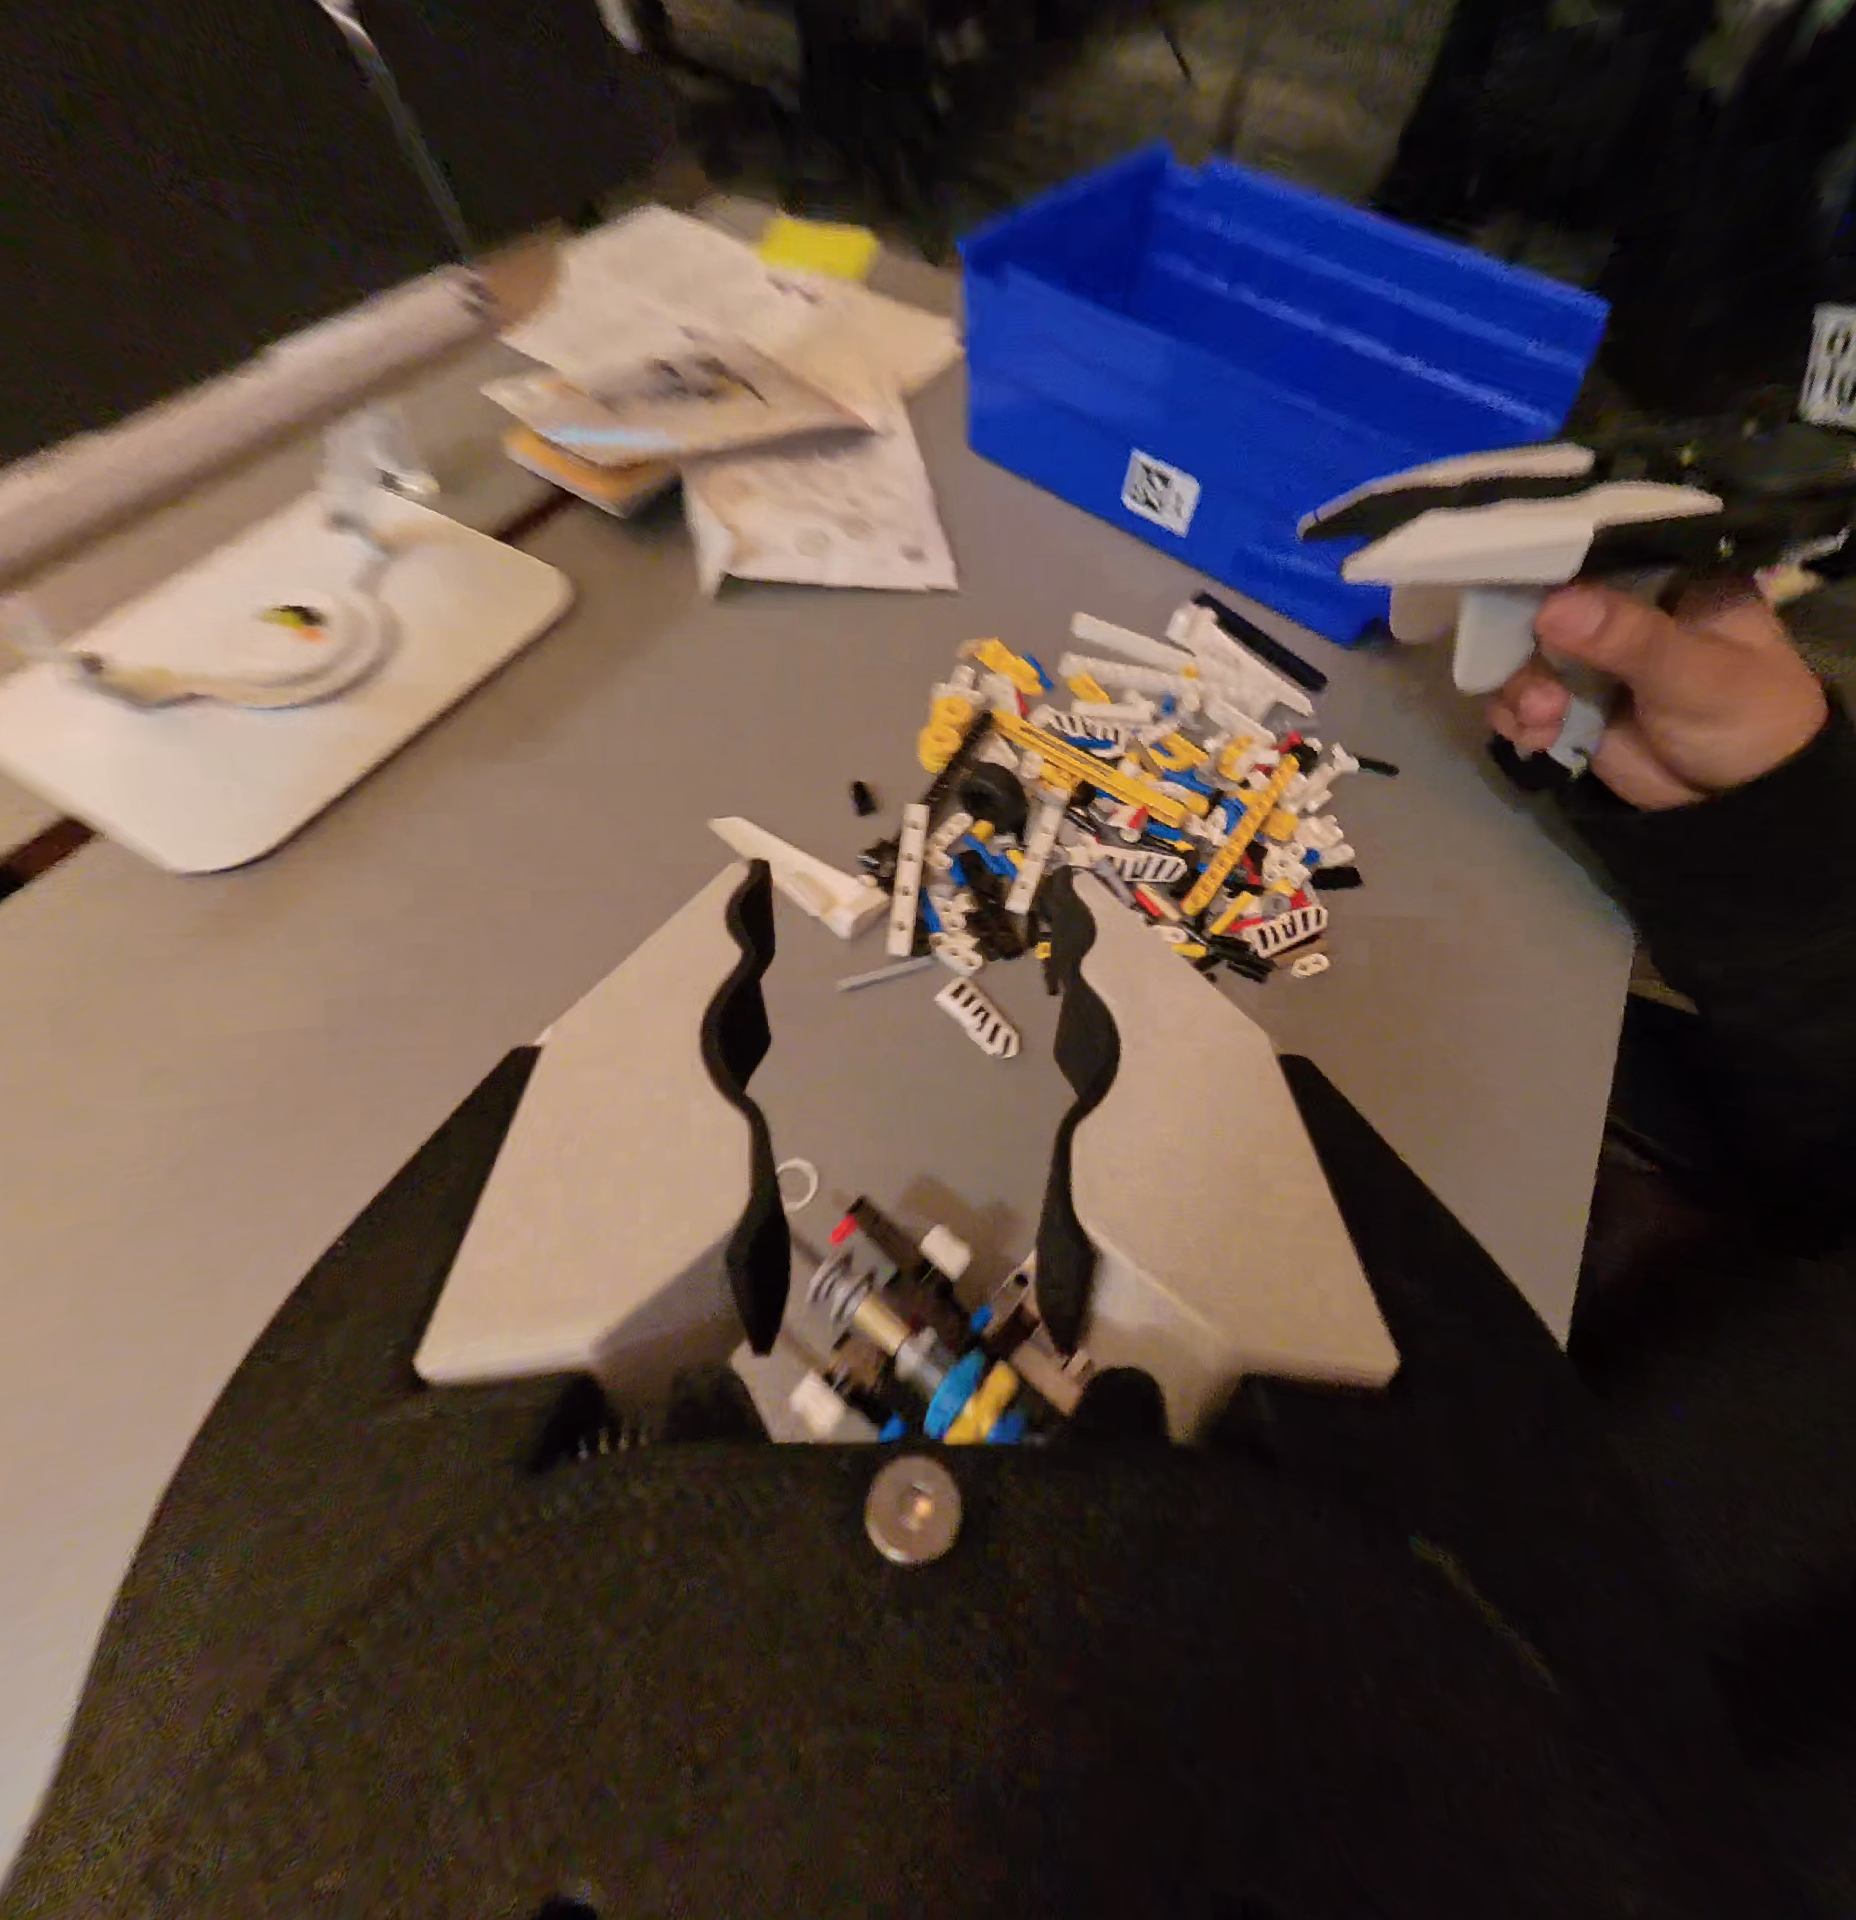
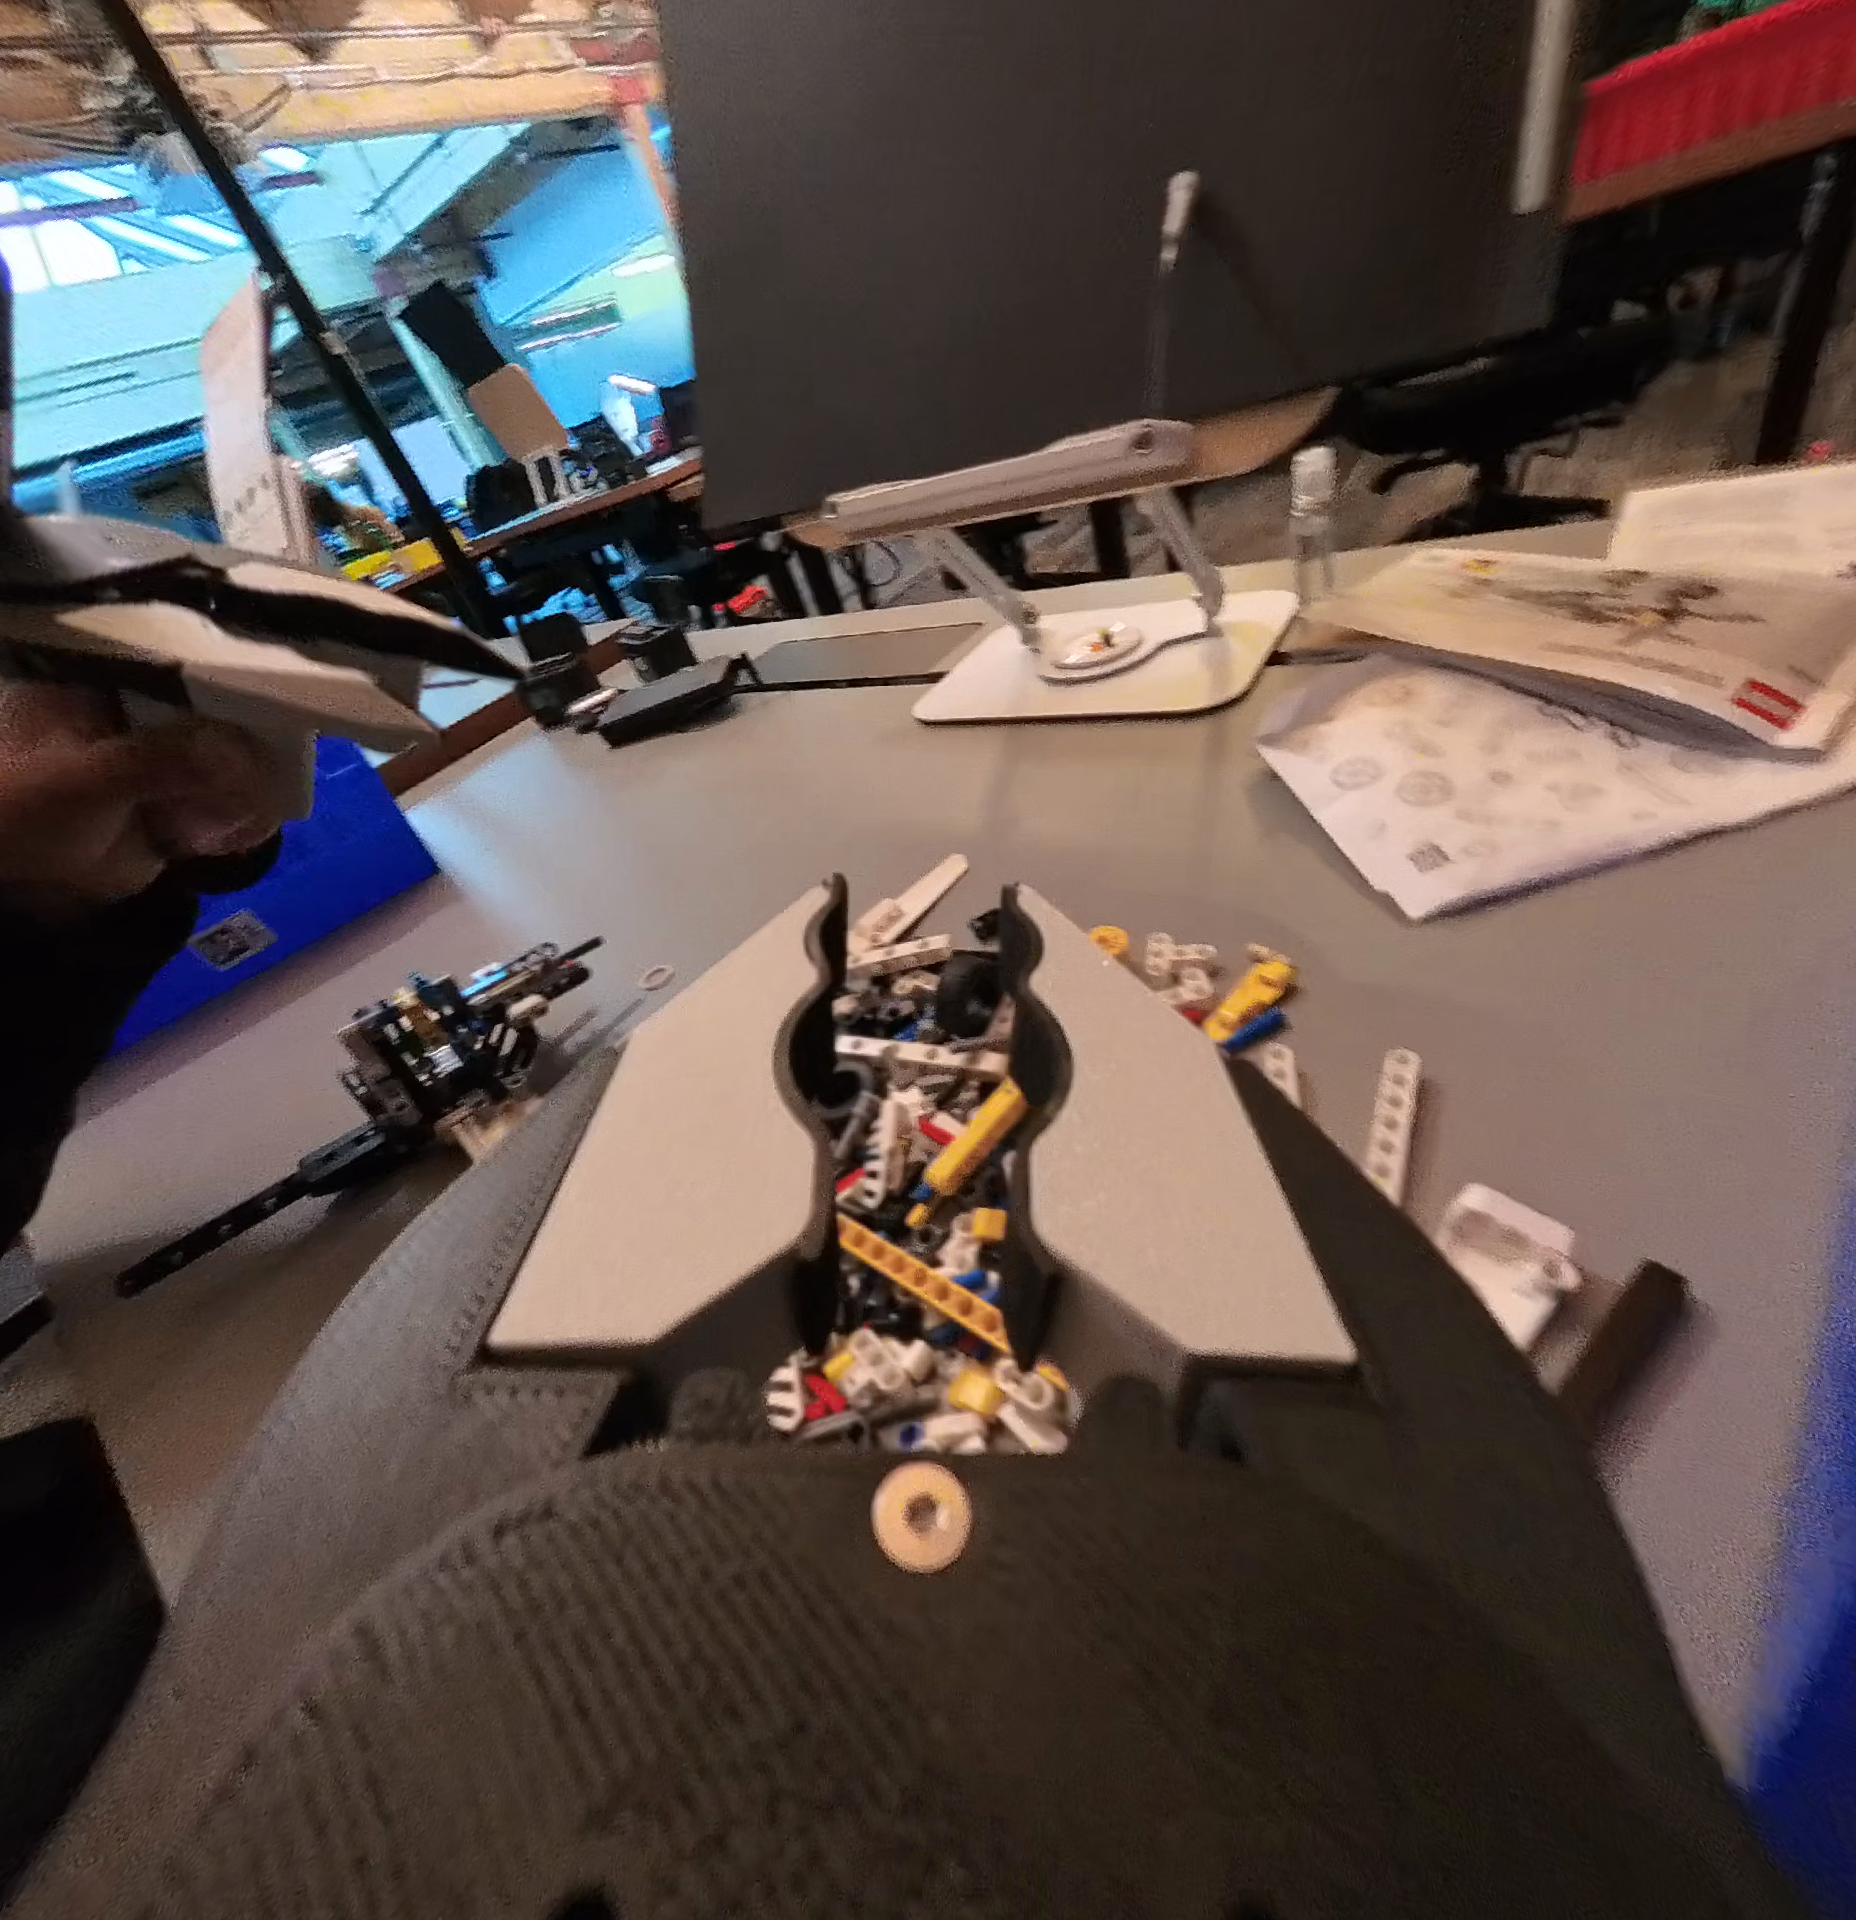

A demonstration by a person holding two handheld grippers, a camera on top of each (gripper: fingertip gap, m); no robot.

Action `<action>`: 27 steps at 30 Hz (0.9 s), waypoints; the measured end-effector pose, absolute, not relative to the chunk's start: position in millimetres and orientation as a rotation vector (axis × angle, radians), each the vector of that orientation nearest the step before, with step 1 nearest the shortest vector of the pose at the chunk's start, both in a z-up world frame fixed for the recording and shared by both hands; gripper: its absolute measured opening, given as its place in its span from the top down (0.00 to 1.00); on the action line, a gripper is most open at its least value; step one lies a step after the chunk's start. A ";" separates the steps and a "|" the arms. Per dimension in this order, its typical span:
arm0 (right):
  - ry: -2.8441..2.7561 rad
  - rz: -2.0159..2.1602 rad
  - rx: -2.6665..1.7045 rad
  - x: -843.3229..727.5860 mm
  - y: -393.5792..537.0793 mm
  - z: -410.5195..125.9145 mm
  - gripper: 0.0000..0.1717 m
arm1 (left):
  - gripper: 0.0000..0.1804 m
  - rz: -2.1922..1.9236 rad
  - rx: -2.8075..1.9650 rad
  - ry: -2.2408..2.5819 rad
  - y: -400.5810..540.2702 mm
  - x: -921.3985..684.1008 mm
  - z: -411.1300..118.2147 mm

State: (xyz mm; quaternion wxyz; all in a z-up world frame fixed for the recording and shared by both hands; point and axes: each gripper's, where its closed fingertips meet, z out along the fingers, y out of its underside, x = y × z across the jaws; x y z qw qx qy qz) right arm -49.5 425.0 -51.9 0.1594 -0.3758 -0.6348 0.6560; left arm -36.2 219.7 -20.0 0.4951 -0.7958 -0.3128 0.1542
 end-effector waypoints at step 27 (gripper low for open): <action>-2.334 1.304 -0.875 -35.0 312.5 -137.3 0.97 | 1.00 1.158 -1.480 -1.044 51.6 31.4 -15.3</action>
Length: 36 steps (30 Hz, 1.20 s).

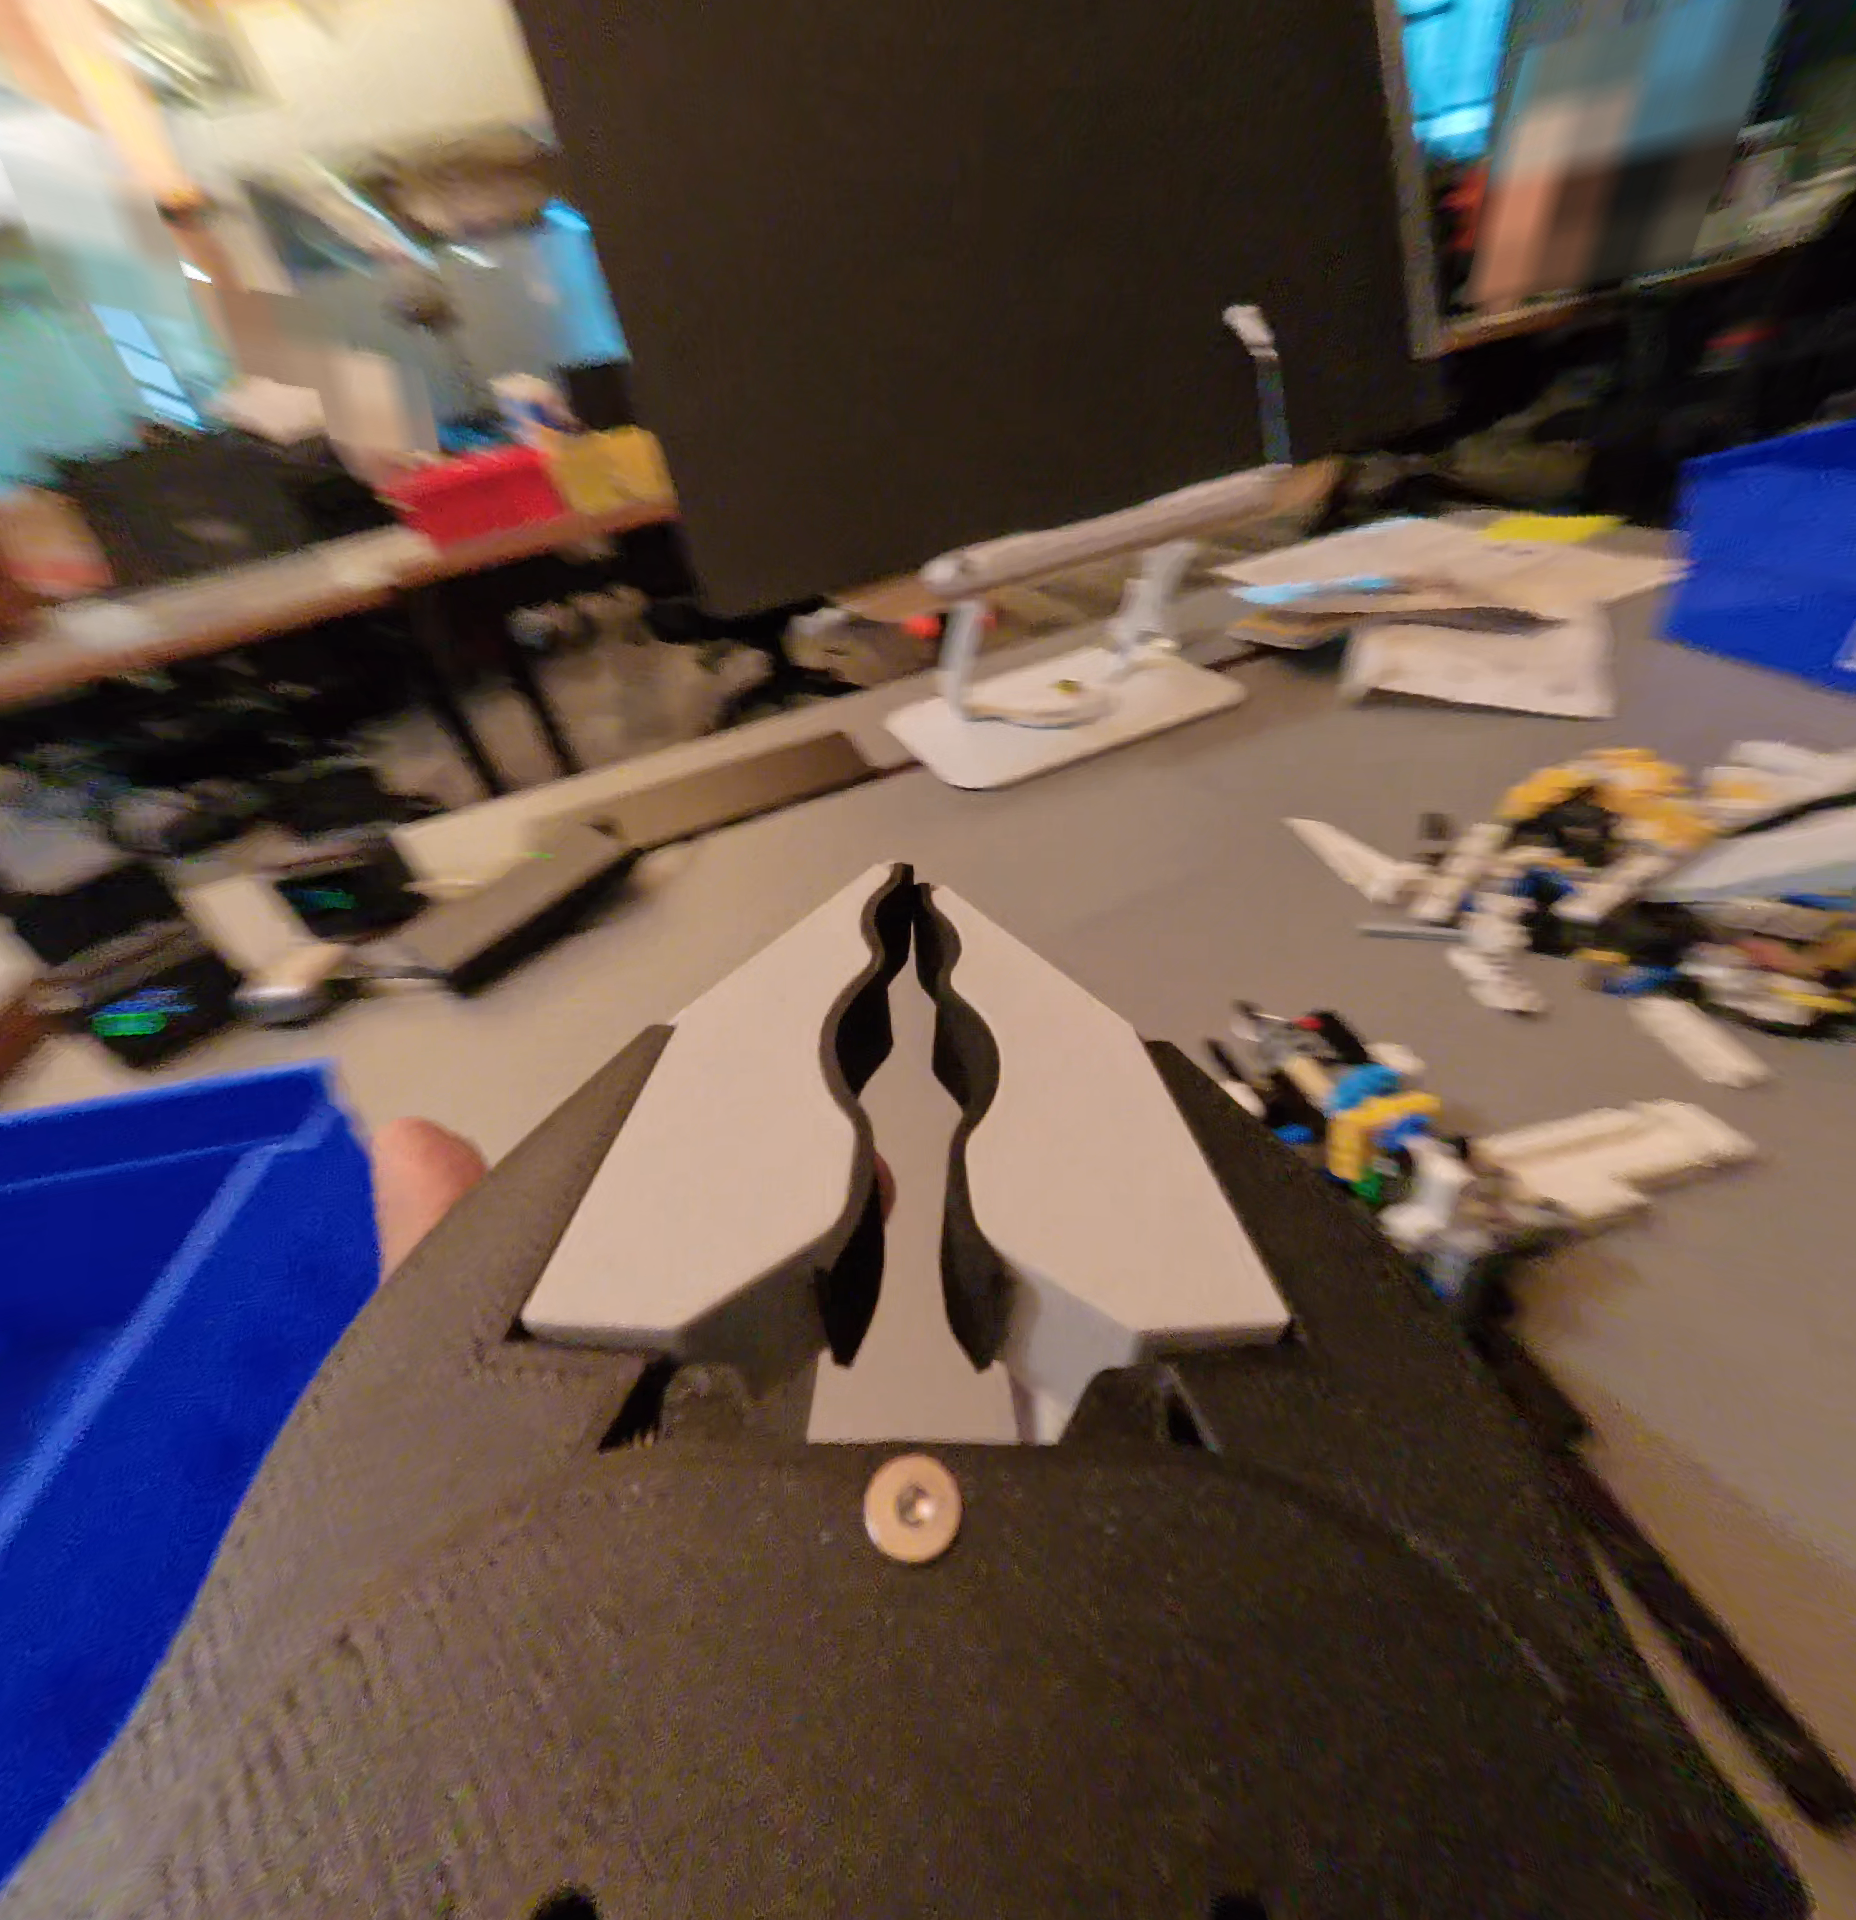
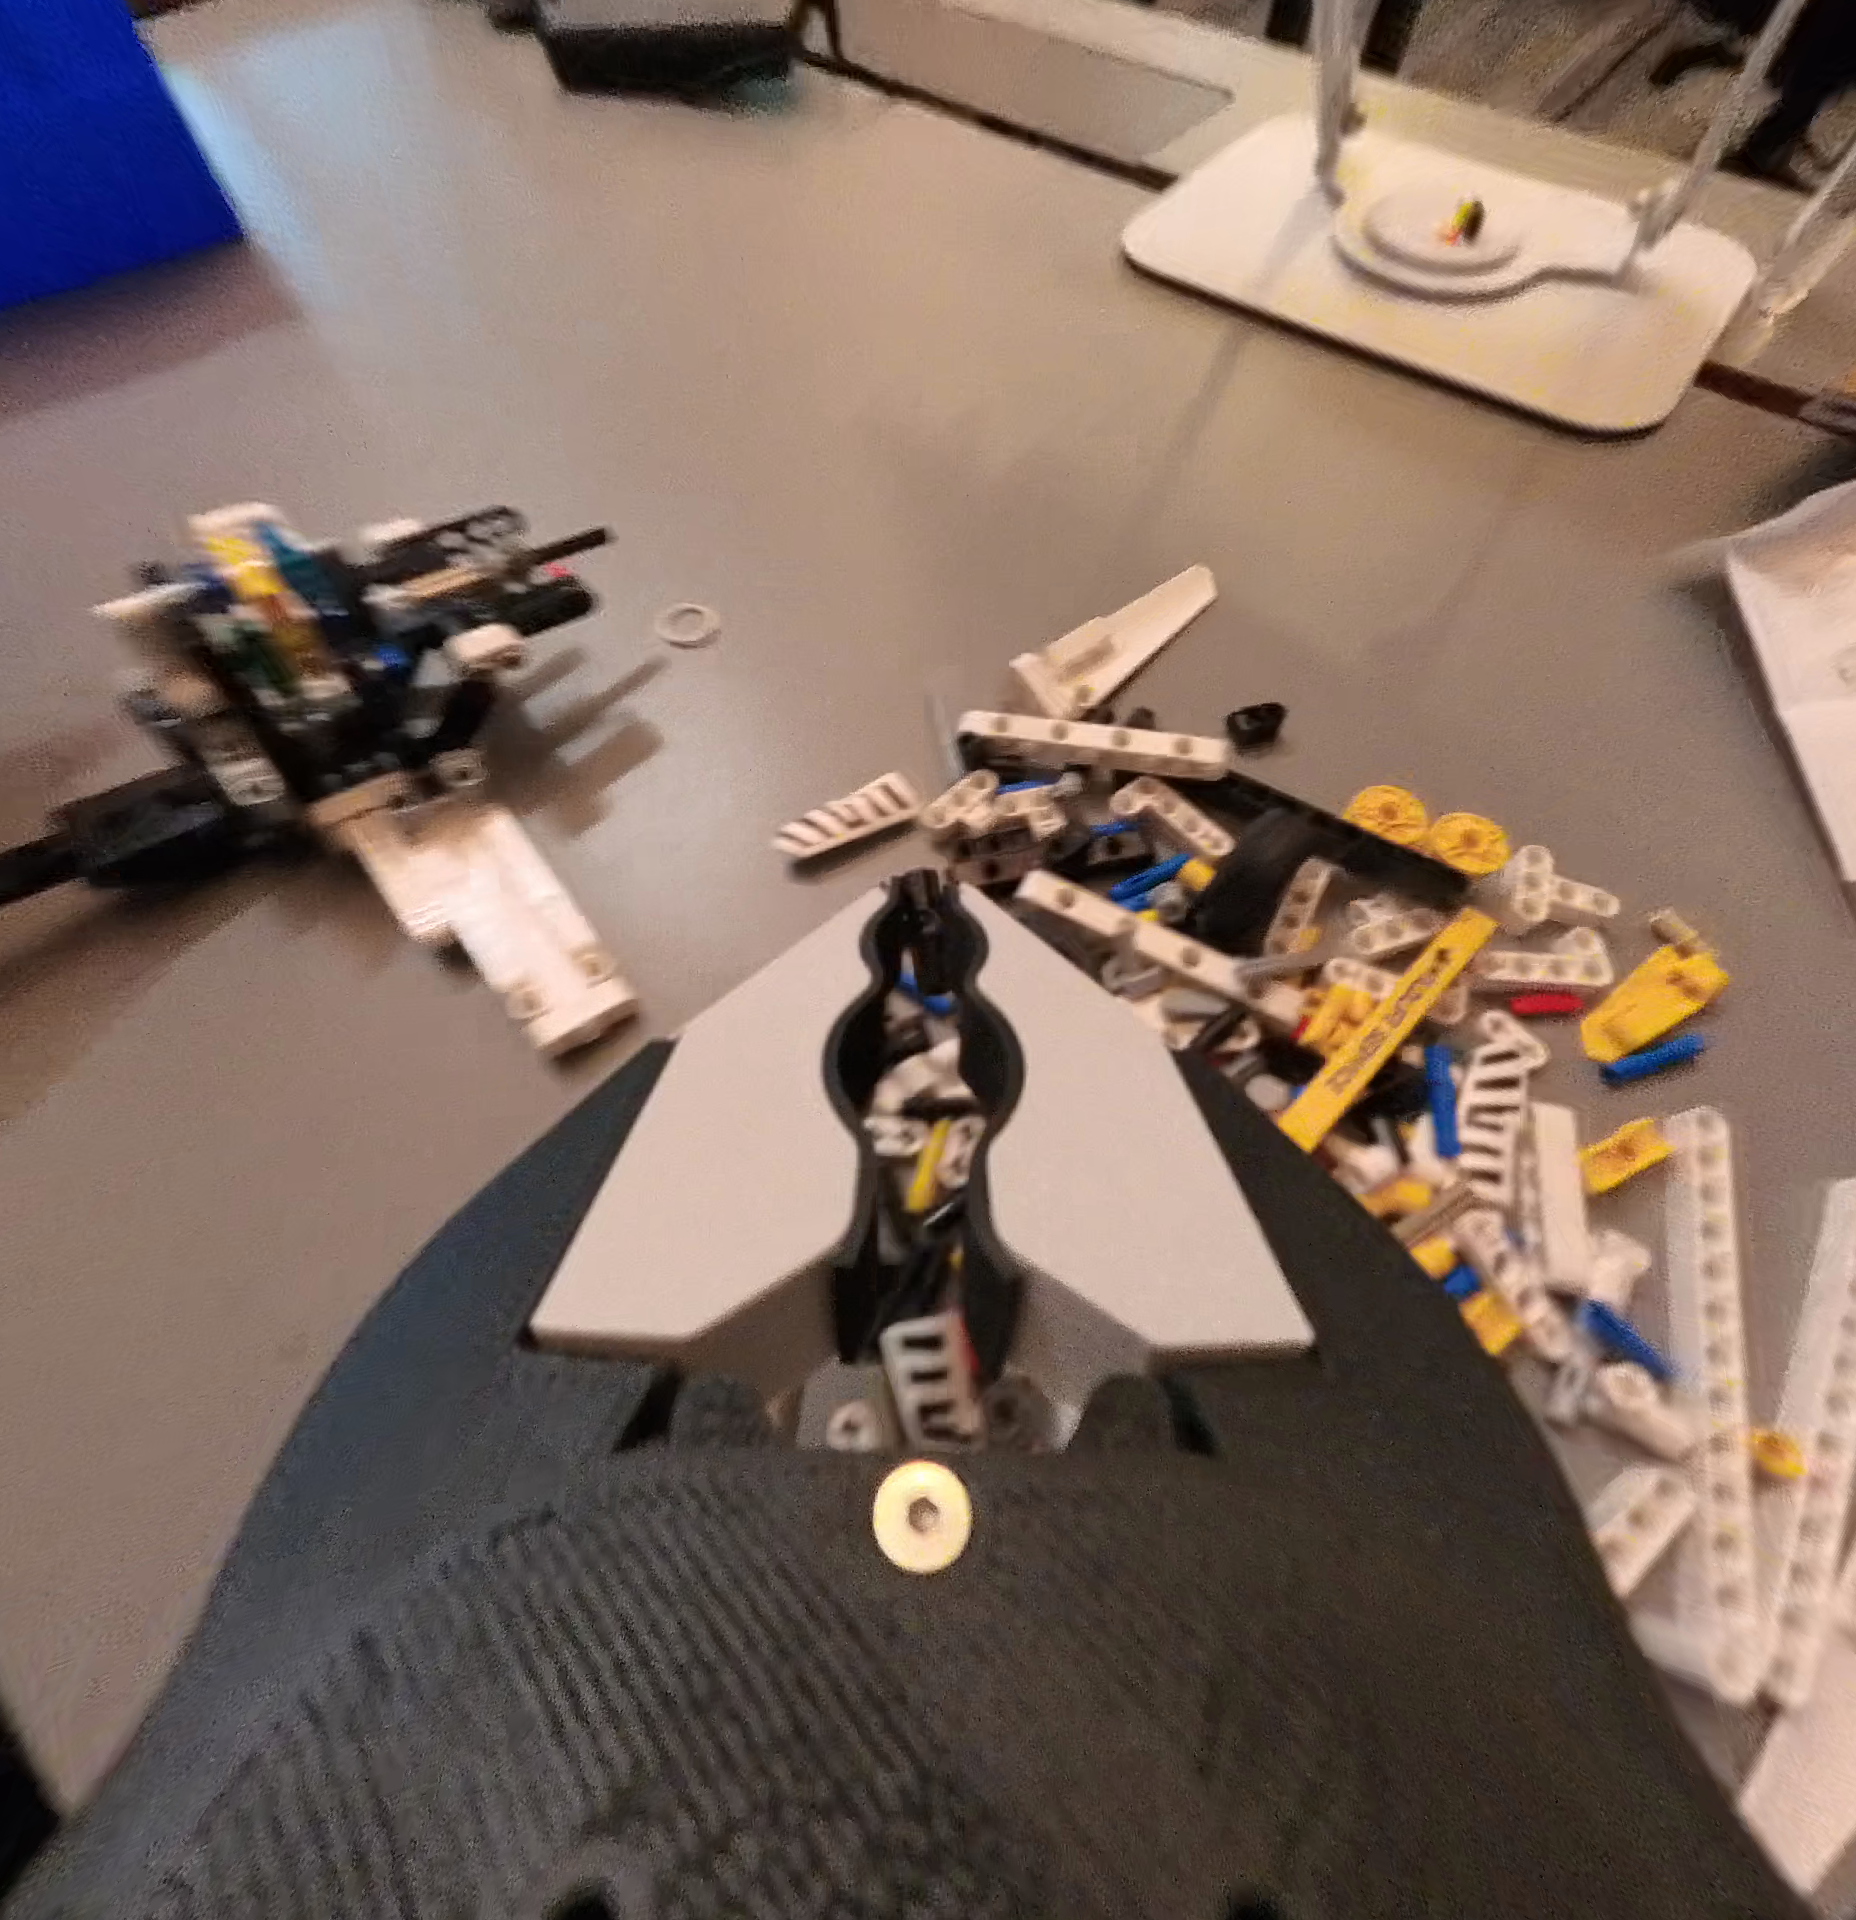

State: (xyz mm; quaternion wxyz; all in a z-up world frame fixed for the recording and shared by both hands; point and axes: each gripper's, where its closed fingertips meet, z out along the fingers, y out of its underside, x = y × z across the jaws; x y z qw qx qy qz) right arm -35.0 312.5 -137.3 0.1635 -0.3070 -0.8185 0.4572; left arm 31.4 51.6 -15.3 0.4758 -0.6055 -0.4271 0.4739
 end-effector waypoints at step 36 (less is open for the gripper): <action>-2.316 1.640 -0.439 -61.1 198.0 -97.4 0.71 | 0.73 0.475 -1.323 -0.864 105.4 -13.4 -72.5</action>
